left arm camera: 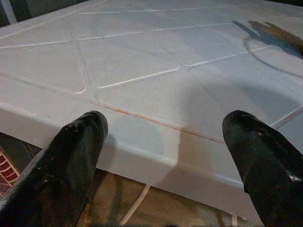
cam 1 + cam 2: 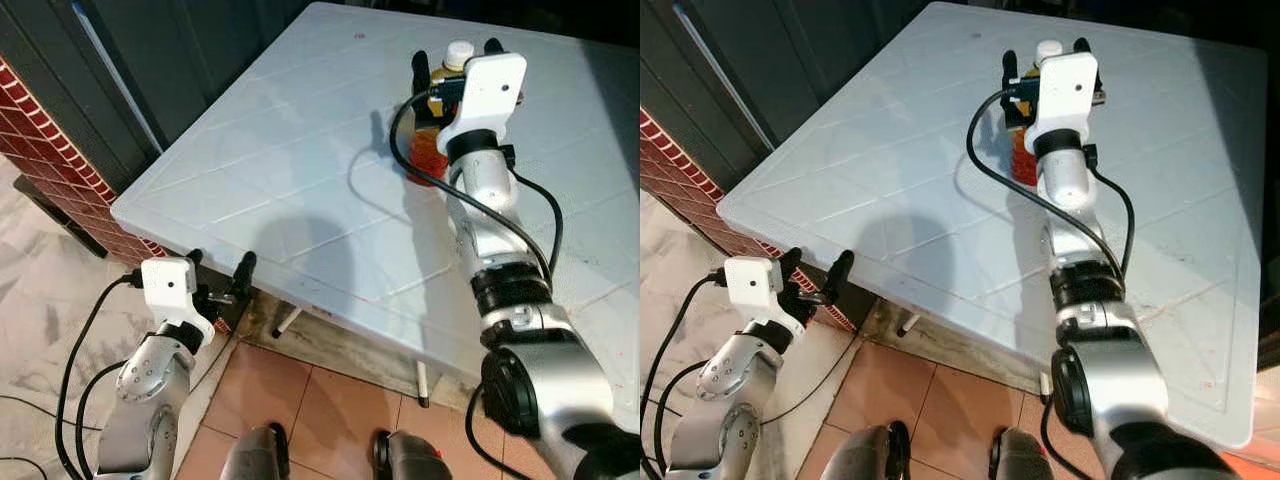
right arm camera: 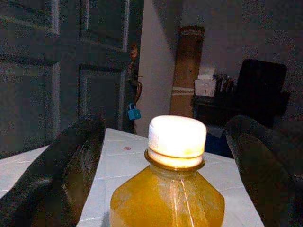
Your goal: Restocking fridge
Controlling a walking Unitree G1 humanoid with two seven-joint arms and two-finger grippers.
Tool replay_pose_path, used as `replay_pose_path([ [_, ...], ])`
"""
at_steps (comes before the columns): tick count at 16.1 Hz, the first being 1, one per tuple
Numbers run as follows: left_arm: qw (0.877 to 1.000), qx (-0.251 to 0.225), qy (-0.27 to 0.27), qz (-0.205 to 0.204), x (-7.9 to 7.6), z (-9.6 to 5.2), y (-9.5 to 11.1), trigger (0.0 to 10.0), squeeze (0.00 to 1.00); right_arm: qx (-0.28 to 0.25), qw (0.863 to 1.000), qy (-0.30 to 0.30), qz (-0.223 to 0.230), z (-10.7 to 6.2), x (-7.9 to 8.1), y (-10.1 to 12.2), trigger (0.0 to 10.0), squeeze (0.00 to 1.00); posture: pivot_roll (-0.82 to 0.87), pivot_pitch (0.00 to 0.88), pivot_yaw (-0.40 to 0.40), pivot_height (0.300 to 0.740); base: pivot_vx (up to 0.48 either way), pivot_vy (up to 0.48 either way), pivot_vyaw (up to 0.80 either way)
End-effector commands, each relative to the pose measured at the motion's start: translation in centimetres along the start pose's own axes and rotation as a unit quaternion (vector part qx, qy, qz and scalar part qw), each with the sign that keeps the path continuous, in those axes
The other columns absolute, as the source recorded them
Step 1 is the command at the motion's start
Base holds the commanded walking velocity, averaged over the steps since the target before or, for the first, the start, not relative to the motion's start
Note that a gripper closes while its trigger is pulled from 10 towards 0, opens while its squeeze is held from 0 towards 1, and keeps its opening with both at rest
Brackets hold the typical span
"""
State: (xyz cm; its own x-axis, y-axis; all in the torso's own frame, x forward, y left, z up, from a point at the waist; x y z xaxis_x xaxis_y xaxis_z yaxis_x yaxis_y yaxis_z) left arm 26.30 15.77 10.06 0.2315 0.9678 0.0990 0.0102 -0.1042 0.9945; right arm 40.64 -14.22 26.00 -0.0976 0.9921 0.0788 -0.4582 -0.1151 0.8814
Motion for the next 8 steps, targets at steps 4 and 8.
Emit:
replay_pose_path([
  [4,1.0,0.002,-0.004,0.008,-0.1,0.2,0.3,10.0,0.0,-0.004,1.0,-0.006,0.013,1.6,0.9,0.9,10.0,0.0,0.09,0.153,0.105,0.74,0.0,0.0,0.0],
  [8,1.0,0.006,-0.005,0.007,-0.2,0.1,0.1,10.0,0.0,0.011,1.0,-0.023,0.011,2.5,0.5,0.9,10.0,0.0,0.09,0.149,0.099,0.74,0.0,0.0,0.0],
])
Point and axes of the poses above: a point about 5 cm out from each wrist's last joint towards the gripper, its own z axis pointing out of the wrist towards the gripper, its own y axis along the axis of the wrist's last joint, x = y × z, the point moved 2 cm from there along z, pointing out of the wrist towards the gripper, and after that the axes turned 15 degrees about z, right-handed, at the moved point
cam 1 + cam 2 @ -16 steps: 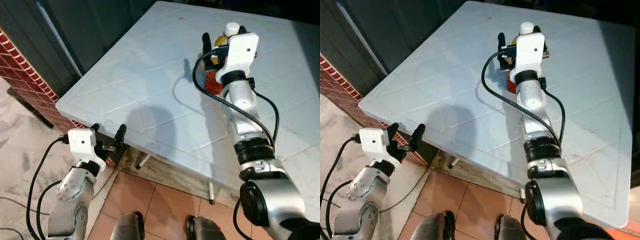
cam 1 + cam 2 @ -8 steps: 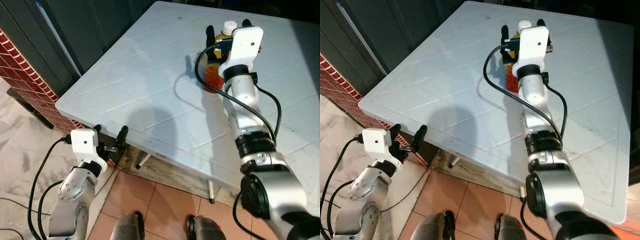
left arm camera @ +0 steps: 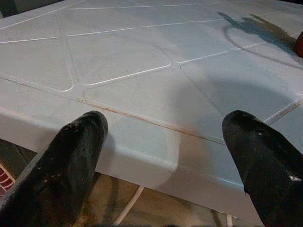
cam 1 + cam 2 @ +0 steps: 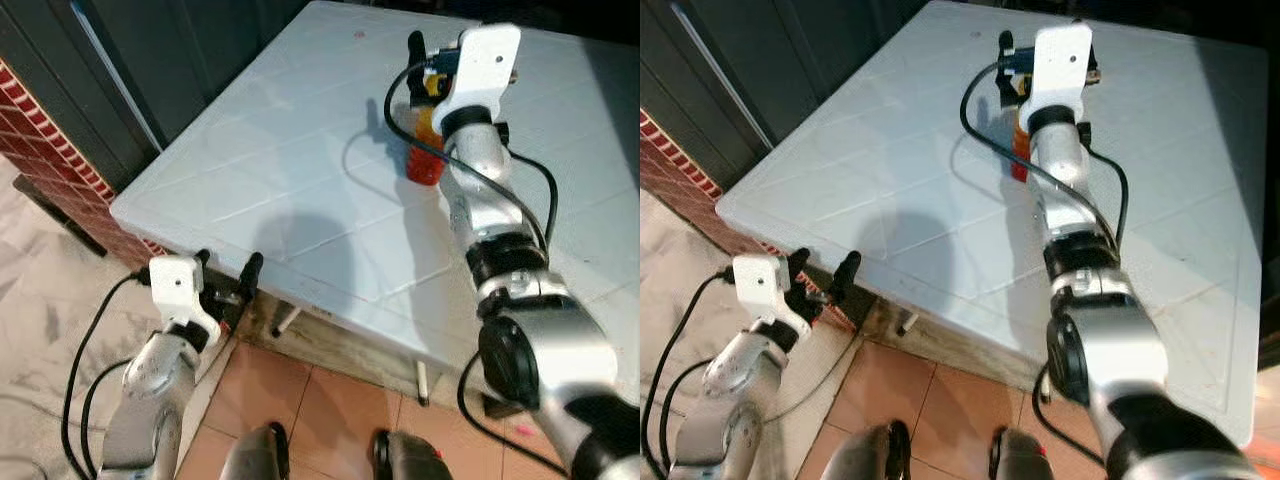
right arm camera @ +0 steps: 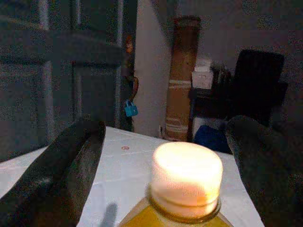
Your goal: Restocking fridge
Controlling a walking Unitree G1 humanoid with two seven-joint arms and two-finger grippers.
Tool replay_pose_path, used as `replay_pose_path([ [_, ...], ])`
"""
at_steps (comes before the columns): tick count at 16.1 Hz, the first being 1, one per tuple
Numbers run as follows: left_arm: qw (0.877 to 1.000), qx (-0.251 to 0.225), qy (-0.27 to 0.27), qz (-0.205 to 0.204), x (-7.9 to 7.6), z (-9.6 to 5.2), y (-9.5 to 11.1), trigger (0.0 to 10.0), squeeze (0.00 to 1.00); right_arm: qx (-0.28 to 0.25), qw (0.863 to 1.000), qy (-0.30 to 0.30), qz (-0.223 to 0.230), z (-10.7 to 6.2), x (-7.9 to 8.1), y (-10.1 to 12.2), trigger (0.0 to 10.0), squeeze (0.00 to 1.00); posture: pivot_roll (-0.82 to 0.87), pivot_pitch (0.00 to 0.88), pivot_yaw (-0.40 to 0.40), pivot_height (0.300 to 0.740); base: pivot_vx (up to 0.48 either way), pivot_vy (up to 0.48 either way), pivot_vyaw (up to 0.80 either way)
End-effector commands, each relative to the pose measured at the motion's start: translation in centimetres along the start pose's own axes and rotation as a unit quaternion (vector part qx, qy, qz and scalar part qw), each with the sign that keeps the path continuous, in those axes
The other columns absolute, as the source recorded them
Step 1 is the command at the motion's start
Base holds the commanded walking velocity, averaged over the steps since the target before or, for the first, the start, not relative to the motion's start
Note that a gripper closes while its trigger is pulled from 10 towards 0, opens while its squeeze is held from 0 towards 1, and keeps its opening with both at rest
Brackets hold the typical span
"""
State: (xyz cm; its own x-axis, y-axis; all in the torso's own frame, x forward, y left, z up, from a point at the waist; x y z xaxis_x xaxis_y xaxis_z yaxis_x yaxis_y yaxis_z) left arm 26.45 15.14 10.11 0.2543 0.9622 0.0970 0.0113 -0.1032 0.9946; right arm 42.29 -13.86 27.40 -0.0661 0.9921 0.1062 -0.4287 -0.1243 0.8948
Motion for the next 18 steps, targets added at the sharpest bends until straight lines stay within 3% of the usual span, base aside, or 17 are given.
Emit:
replay_pose_path([
  [1,1.0,0.005,0.007,0.007,0.31,-0.12,-0.02,10.0,0.0,0.002,1.0,-0.01,0.012,0.45,0.03,0.36,10.0,0.0,0.09,0.148,0.098,0.74,0.0,0.0,0.0],
  [2,1.0,0.005,0.007,0.007,0.29,-0.09,-0.04,10.0,0.0,0.005,1.0,-0.016,0.005,0.51,-0.16,0.31,8.4,0.0,0.09,0.147,0.098,0.74,0.0,0.0,0.0],
  [3,1.0,0.005,0.006,0.006,0.26,-0.05,-0.07,10.0,0.0,0.005,1.0,-0.019,0.01,0.55,-0.26,0.3,2.5,0.0,0.08,0.146,0.098,0.74,0.0,0.0,0.0],
  [4,1.0,0.006,0.006,0.006,0.25,-0.04,-0.08,10.0,0.0,0.006,1.0,-0.019,0.01,0.57,-0.27,0.28,2.5,0.0,0.08,0.146,0.098,0.74,0.0,0.0,0.0],
  [5,1.0,0.006,0.004,0.006,0.17,0.02,-0.12,10.0,0.0,0.009,1.0,-0.022,0.01,0.61,-0.35,0.21,0.2,0.0,0.08,0.144,0.098,0.74,0.0,0.0,0.0],
  [6,1.0,0.007,0.003,0.006,0.16,0.03,-0.14,10.0,0.0,0.01,1.0,-0.023,0.008,0.63,-0.39,0.2,0.7,0.0,0.08,0.144,0.098,0.74,0.0,0.0,0.0],
  [9,1.0,0.009,0.003,0.007,0.12,0.1,-0.25,10.0,0.0,0.013,1.0,-0.025,0.01,0.81,-0.49,0.14,0.0,0.0,0.08,0.139,0.092,0.74,0.0,0.0,0.0],
  [18,1.0,0.009,0.006,0.006,0.0,0.3,-0.38,10.0,0.0,0.013,1.0,-0.016,0.009,0.99,-0.19,0.2,0.0,0.0,0.08,0.127,0.079,0.74,0.0,0.0,0.0],
])
Point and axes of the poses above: a point about 5 cm out from each wrist's last joint towards the gripper, its own z axis pointing out of the wrist towards the gripper, its own y axis along the axis of the wrist's last joint, x = y × z, the point moved 2 cm from there along z, pointing out of the wrist towards the gripper, and after that the axes turned 15 degrees about z, right-handed, at the moved point
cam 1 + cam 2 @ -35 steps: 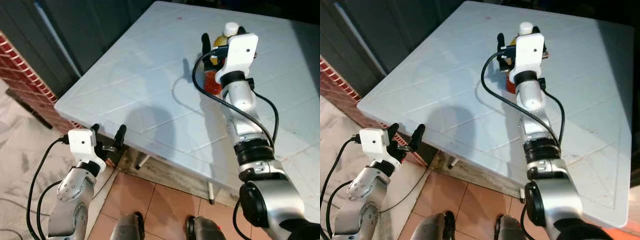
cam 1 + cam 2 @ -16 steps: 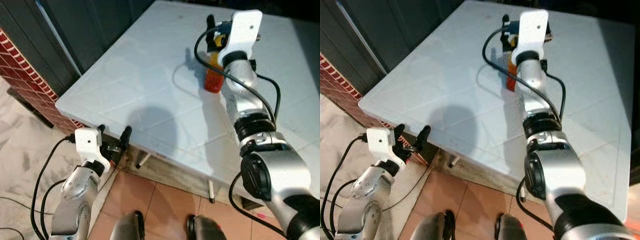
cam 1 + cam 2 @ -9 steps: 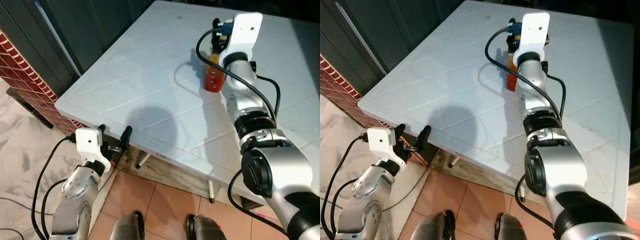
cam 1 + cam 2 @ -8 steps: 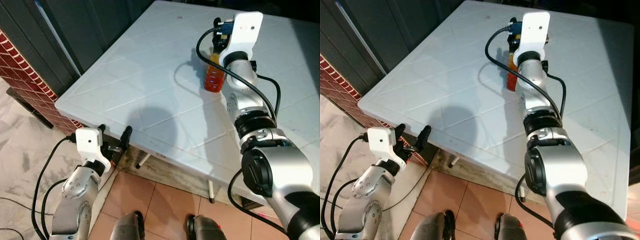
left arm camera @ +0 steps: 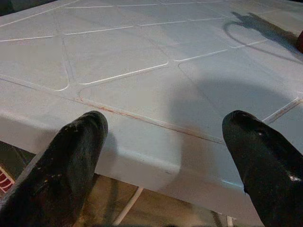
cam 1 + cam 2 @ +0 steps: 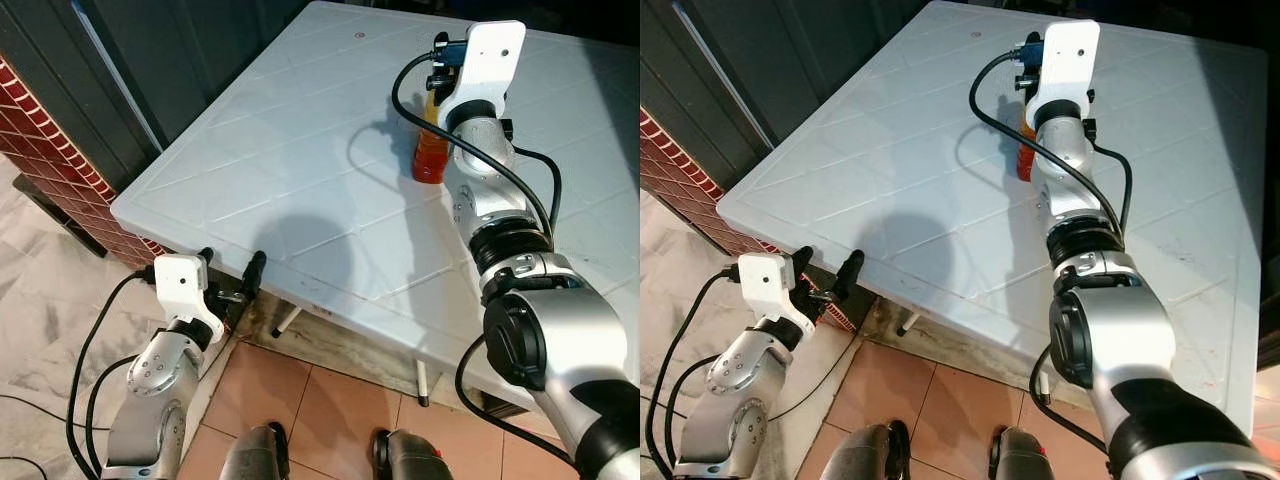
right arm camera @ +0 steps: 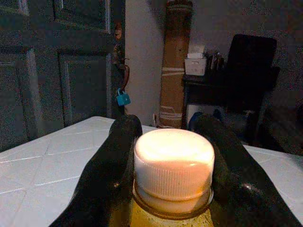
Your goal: Restocking fridge
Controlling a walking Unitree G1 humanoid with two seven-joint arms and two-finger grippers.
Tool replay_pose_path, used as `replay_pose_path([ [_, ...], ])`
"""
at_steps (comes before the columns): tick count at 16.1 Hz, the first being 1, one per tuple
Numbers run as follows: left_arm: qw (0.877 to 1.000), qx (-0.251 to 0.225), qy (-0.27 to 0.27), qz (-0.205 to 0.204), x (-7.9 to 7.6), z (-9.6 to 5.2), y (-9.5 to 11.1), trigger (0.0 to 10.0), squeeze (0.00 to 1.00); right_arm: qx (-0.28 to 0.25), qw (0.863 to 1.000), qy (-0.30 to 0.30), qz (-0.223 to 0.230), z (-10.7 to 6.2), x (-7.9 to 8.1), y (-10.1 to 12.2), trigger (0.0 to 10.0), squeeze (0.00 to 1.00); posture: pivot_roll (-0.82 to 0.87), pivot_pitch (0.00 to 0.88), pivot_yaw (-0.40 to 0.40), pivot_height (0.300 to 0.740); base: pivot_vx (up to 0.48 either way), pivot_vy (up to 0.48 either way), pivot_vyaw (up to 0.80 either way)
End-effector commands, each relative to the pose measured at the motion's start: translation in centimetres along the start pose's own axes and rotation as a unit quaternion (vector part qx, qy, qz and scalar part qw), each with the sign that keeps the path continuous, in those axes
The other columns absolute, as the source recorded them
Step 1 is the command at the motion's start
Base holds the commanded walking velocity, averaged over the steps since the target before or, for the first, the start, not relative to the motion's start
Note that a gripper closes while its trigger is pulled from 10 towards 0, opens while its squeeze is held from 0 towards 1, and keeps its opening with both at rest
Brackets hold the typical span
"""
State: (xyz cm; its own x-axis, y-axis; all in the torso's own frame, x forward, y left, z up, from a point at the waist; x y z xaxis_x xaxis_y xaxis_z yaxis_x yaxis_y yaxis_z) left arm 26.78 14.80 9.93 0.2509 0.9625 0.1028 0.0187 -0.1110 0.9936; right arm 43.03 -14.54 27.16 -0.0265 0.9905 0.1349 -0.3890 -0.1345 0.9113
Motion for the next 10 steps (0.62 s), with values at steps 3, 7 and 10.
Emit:
replay_pose_path([
  [3,1.0,0.004,0.006,0.003,0.27,-0.06,-0.3,10.0,0.0,-0.007,1.0,0.01,0.002,0.32,0.51,0.53,0.0,0.0,0.07,0.124,0.074,0.74,0.0,0.0,0.0],
  [7,1.0,0.006,0.008,0.004,0.4,0.1,-0.44,10.0,0.0,-0.003,1.0,0.012,0.004,0.15,0.61,0.19,0.0,0.0,0.08,0.11,0.072,0.74,0.0,0.0,0.0],
  [10,1.0,0.002,0.009,0.01,0.45,0.55,-0.15,10.0,0.0,-0.009,0.999,0.027,0.021,-0.04,1.08,0.26,0.0,0.0,0.1,0.114,0.058,0.74,0.0,0.0,0.0],
])
Point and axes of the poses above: a point about 5 cm out from each wrist's last joint towards the gripper, its own z axis pointing out of the wrist towards the gripper, its own y axis along the axis of the wrist's last joint, x = y × z, the point moved 2 cm from there along z, pointing out of the wrist towards the gripper, and after that the axes turned 15 degrees about z, right-handed, at the moved point
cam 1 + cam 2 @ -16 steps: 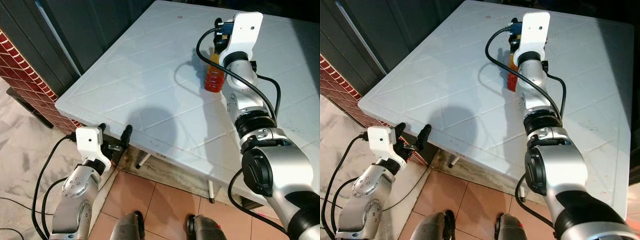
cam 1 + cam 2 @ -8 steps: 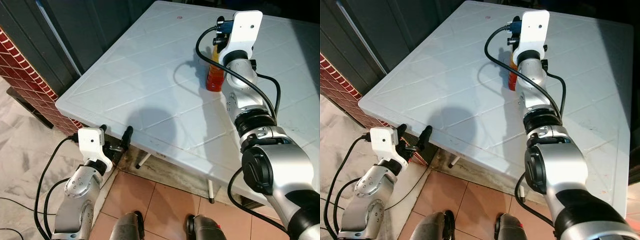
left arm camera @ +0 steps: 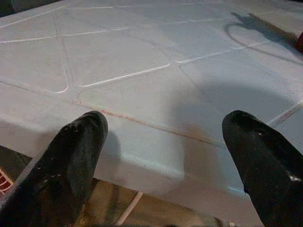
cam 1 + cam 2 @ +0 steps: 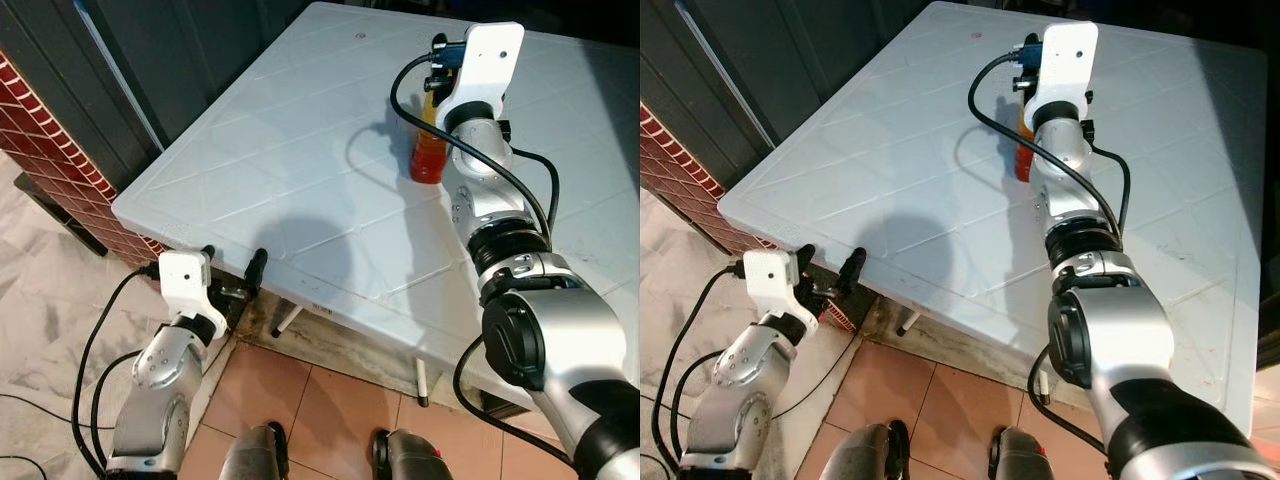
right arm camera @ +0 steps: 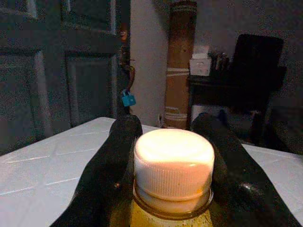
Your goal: Restocking fridge
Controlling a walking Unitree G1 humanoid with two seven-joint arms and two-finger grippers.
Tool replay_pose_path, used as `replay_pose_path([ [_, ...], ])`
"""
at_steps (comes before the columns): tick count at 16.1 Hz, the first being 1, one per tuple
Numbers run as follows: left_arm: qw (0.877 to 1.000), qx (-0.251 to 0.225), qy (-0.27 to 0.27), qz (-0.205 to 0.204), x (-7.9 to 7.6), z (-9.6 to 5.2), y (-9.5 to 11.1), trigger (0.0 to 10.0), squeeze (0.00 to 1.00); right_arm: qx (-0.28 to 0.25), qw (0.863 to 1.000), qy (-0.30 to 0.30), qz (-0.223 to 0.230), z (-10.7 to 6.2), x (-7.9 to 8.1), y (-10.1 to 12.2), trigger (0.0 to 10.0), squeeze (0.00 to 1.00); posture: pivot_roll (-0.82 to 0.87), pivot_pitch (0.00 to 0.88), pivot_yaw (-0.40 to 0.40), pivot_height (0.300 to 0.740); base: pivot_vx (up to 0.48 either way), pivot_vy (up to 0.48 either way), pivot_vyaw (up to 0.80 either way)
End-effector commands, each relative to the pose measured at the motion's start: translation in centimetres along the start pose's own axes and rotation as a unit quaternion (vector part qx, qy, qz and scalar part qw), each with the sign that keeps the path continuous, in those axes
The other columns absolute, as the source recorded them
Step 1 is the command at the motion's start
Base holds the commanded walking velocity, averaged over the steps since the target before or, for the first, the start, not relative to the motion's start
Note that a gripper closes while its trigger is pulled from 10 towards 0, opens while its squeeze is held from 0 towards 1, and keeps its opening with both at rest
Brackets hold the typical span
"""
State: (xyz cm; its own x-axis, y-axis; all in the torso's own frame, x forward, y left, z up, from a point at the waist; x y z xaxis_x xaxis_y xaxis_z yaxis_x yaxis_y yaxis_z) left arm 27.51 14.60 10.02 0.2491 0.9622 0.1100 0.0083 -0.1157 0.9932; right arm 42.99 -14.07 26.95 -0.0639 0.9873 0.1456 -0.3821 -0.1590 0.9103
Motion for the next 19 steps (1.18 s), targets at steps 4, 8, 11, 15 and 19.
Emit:
replay_pose_path([
  [4,1.0,-0.004,0.03,-0.001,0.0,0.3,-0.3,10.0,0.0,-0.042,0.995,0.072,0.06,-1.4,1.8,0.8,0.0,0.0,0.1,0.083,0.002,0.74,0.0,0.0,0.0],
  [8,0.998,0.012,0.068,0.013,0.5,1.3,-0.6,10.0,0.0,-0.075,0.983,0.15,0.068,-4.5,4.1,1.8,0.0,0.0,0.07,0.058,-0.014,0.74,0.0,0.0,0.0],
  [11,0.997,0.007,0.079,0.022,0.2,2.2,-0.4,10.0,0.0,-0.056,0.984,0.158,0.063,-6.7,4.4,0.9,10.0,0.0,0.04,0.05,-0.019,0.74,0.0,0.0,0.0],
  [15,0.997,0.006,0.078,0.02,-0.1,2.4,-0.6,10.0,0.0,-0.036,0.988,0.142,0.056,-8.3,3.8,0.6,10.0,0.0,0.01,0.059,-0.003,0.74,0.0,0.0,0.0],
  [19,0.998,-0.001,0.054,0.022,-1.1,3.3,-0.3,10.0,0.0,-0.061,0.988,0.141,0.033,-8.3,4.0,2.3,10.0,0.0,-0.01,0.061,0.006,0.74,-0.263,0.0,0.0],
])
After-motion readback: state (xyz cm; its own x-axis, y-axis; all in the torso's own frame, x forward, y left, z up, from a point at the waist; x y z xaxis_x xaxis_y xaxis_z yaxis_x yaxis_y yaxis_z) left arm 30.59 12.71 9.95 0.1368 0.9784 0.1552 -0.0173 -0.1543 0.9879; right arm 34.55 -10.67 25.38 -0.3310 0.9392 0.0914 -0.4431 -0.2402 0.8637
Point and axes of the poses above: a point about 5 cm out from each wrist's last joint towards the gripper, its own z axis pointing out of the wrist towards the gripper, its own y axis along the axis of the wrist's last joint, x = y × z, the point moved 2 cm from there along z, pointing out of the wrist towards the gripper, and after that the axes turned 15 degrees about z, right-handed, at the moved point
